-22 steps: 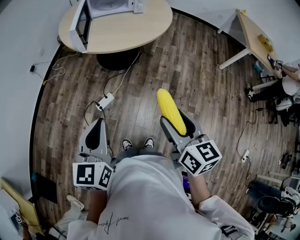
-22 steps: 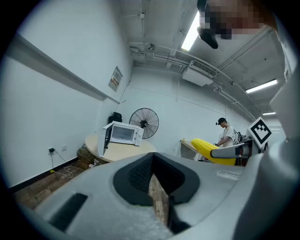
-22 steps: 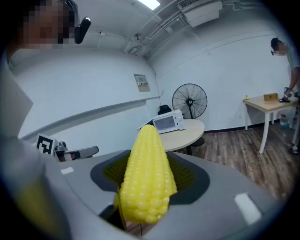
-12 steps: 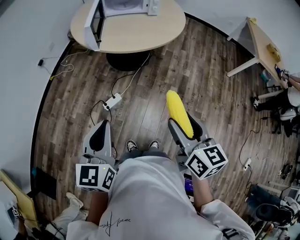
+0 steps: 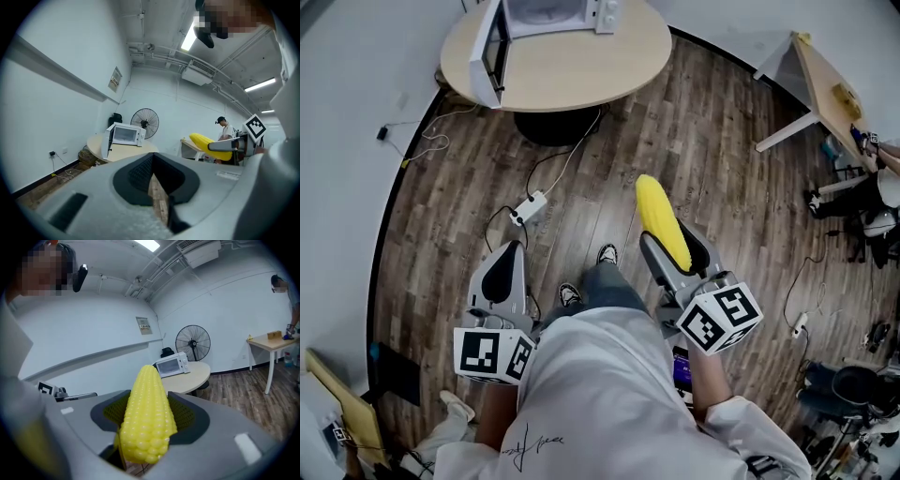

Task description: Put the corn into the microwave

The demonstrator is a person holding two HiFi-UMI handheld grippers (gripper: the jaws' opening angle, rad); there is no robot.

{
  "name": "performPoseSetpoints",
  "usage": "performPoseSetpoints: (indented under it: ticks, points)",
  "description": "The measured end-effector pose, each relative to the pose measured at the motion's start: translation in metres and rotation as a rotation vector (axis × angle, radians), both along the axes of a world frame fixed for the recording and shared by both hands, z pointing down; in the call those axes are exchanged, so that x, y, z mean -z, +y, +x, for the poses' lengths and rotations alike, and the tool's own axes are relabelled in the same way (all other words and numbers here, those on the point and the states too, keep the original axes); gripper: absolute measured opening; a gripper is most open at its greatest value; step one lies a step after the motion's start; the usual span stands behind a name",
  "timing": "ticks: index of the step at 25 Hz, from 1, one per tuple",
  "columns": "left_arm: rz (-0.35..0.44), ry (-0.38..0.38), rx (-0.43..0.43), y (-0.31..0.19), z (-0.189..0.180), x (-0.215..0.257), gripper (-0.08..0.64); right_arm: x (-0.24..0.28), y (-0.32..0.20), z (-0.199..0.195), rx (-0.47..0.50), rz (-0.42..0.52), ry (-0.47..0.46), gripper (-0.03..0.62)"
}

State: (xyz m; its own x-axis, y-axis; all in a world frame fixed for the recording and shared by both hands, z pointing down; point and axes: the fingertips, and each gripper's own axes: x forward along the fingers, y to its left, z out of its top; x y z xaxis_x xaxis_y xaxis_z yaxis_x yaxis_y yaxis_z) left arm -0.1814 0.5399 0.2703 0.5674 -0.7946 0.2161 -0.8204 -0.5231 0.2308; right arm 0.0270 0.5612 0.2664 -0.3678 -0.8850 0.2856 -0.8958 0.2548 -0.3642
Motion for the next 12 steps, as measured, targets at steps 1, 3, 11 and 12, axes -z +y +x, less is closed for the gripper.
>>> performPoseSetpoints:
  ticks: [1,3,11,12]
  points:
    - [0.000,-0.004,-0.001,-0.003,0.001,-0.001,-0.009,0.000,-0.003,0.002,-0.002,0.003,-0.002,0.262]
    - [-0.003,-0.010,-0.003,-0.009,0.005,-0.003,-0.009,-0.001,-0.010,0.008,-0.006,0.007,-0.006,0.262]
    - [0.013,-0.044,0.011,-0.061,0.033,-0.005,-0.009,-0.005,-0.068,0.029,0.028,0.005,-0.018,0.262]
    - [0.018,-0.049,0.011,-0.070,0.038,-0.004,-0.009,-0.005,-0.078,0.033,0.033,0.004,-0.019,0.262]
